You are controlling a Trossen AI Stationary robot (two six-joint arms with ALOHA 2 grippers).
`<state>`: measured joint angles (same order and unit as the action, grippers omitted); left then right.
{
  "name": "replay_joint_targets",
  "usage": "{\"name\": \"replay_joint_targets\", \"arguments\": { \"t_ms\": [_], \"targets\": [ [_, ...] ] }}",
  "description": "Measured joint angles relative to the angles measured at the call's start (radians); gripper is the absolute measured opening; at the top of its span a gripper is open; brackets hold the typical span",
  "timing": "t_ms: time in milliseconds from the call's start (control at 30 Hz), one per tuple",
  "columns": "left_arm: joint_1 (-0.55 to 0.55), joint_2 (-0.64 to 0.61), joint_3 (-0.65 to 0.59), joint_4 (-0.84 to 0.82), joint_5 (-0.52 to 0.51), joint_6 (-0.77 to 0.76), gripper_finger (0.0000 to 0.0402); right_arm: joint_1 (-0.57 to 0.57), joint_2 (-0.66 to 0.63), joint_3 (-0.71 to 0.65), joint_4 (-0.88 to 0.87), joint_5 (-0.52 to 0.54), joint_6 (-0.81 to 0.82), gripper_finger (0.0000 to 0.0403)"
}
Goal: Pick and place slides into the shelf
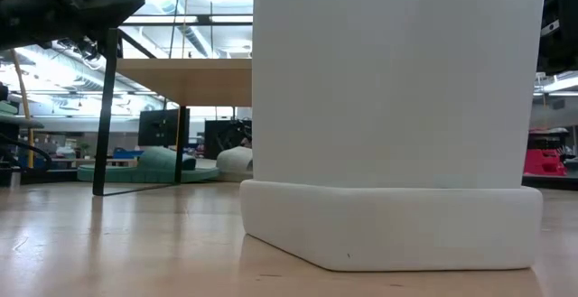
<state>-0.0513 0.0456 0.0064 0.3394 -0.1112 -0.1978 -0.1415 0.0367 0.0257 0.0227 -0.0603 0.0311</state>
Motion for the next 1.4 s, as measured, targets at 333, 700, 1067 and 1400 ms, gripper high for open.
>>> {"name": "replay_joint_targets", "arguments": {
  "t_ms": [333,700,1067,1400],
  "targets": [
    [0.0,0.0,0.0,0.0,0.0,0.001,0.004,0.0,0.0,0.0,0.0,0.0,0.0,0.0018],
    [0.0,0.0,0.0,0.0,0.0,0.0,0.0028,0.0,0.0,0.0,0.0,0.0,0.0,0.0018],
    [0.0,0.0,0.0,0.0,0.0,0.0,0.004,0.0,0.0,0.0,0.0,0.0,0.0,0.0018],
    [0.0,0.0,0.0,0.0,0.0,0.001,0.0028,0.0,0.0,0.0,0.0,0.0,-0.032,0.0018]
  ]
}}
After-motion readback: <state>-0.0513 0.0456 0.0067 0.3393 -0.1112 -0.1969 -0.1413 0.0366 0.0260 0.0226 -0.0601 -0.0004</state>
